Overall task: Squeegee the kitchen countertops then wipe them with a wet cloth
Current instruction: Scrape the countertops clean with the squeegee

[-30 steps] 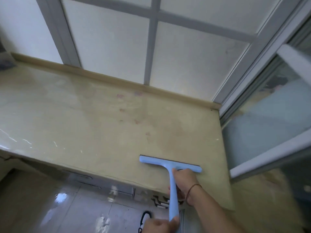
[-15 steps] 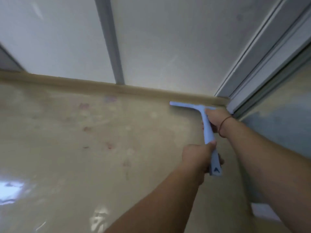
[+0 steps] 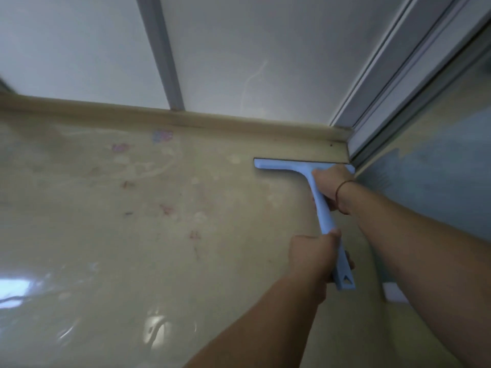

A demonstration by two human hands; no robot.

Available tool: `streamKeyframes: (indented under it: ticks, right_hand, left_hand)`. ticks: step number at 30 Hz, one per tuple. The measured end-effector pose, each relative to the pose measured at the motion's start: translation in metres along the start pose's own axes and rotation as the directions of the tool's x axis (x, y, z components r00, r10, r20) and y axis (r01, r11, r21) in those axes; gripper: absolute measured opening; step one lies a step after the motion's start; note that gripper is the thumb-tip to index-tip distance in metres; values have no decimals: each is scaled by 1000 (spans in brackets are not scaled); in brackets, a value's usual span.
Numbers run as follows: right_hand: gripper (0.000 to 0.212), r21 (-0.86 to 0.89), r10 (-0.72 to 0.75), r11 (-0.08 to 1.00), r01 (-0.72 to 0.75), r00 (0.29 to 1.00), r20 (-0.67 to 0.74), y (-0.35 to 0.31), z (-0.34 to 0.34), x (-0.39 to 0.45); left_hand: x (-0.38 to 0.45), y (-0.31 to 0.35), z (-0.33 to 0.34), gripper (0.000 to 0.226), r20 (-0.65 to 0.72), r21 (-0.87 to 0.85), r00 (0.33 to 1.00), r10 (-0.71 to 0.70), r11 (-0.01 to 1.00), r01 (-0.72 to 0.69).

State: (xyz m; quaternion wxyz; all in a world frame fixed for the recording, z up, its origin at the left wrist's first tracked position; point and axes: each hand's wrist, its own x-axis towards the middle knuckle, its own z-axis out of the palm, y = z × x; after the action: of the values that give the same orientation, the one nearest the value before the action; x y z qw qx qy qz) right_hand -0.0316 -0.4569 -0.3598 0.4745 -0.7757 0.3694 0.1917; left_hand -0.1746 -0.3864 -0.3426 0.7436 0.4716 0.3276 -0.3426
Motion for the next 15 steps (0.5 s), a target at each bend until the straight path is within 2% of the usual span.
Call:
streamKeyframes:
  ticks: [1, 4, 6, 7, 10, 12, 15]
  right_hand:
    - [66, -36, 9, 999, -8, 1000, 5, 10, 0, -10]
    - [58, -217, -84, 974, 72, 995, -47, 47, -1, -34]
    - [74, -201, -83, 977, 70, 995, -58, 82, 1, -32]
    - [74, -215, -84, 974, 73, 995, -45, 98, 1, -34]
    - [55, -323, -99, 943, 75, 994, -56, 110, 0, -102]
    - [43, -396, -94, 917, 57, 993, -74, 124, -4, -132]
    - [42, -430, -72, 902, 36, 995, -68, 153, -8, -152]
  left_hand:
    - [-8, -12, -3, 29, -4, 2, 1000, -2, 1000, 2]
    - [-35, -50, -13, 27, -23, 24, 1000, -11, 1000, 11]
    - [-53, -74, -20, 28, -29, 16, 999, -14, 1000, 14]
    - [-61, -86, -24, 28, -29, -1, 999, -18, 1000, 18]
    - [-89, -120, -32, 29, -41, -19, 998, -39, 999, 39]
    - [-102, -144, -35, 38, -52, 58, 998, -39, 997, 42]
    - [-112, -179, -38, 57, -96, 113, 994, -54, 992, 64]
